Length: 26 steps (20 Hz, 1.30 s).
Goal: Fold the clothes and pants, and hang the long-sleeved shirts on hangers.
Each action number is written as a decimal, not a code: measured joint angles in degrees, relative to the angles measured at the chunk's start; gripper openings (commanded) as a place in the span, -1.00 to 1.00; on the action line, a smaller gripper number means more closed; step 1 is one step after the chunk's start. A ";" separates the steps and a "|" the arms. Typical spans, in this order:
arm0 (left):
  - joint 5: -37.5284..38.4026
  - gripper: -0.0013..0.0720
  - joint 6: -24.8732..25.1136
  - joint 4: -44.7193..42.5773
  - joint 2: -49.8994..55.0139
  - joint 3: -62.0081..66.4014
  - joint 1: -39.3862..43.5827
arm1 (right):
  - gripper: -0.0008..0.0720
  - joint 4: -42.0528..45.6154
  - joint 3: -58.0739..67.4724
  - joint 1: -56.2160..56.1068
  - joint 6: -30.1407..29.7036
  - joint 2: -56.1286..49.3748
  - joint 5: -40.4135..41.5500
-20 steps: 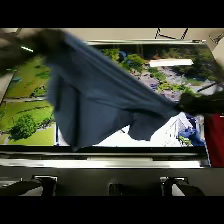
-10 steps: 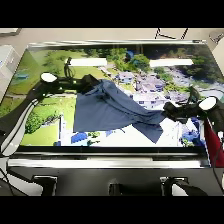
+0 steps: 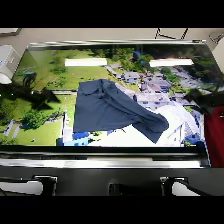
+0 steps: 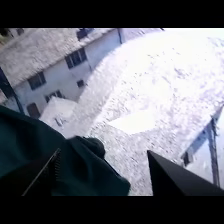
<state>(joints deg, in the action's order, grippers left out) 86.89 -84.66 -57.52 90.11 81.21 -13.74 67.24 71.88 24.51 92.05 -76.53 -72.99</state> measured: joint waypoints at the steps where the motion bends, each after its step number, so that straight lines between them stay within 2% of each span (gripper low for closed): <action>1: -0.22 0.62 -0.07 -1.81 -1.07 -3.48 -0.83 | 0.70 0.15 -0.48 1.03 -1.57 -0.76 -3.04; 3: -2.51 0.62 0.63 -2.03 -2.38 -11.06 -1.44 | 0.70 0.02 -2.60 2.40 -3.96 -1.84 -7.54; 7: -10.10 0.62 5.11 3.56 -3.45 -22.99 -0.59 | 0.70 -1.33 -6.58 3.41 -6.14 -2.62 -10.05; 14: -18.56 0.61 7.48 9.14 -2.91 -28.72 6.64 | 0.70 -2.08 -8.79 3.72 -7.21 -2.91 -9.51; 15: -19.50 0.23 7.06 9.77 -2.60 -28.87 7.93 | 0.70 -2.10 -8.85 3.72 -7.23 -2.91 -9.51; 16: -20.92 -0.55 6.38 9.57 -2.23 -29.05 9.25 | 0.71 -2.12 -8.90 3.72 -7.32 -2.91 -9.49; 17: -22.60 -0.91 5.92 9.05 -1.79 -29.22 10.38 | 0.72 -2.10 -8.94 3.72 -7.45 -2.93 -9.40; 20: -24.48 -0.90 4.81 9.33 -1.57 -29.31 12.52 | 0.82 -2.89 -10.23 3.74 -7.82 -2.93 -8.39; 24: -25.55 -0.90 4.09 9.16 -3.04 -29.38 13.46 | 0.81 -8.33 -15.74 3.74 -10.29 -2.93 -4.83; 25: -25.53 -0.90 4.07 9.18 -3.65 -29.38 13.60 | 0.74 -9.75 -17.27 3.74 -10.88 -2.93 -3.61; 26: -25.51 -0.90 3.96 9.29 -4.28 -29.38 13.64 | 0.56 -11.41 -18.93 3.72 -11.72 -2.97 -2.10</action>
<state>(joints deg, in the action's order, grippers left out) 61.39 -80.71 -48.23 85.82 51.83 -0.10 55.83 52.95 28.23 80.34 -79.50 -75.09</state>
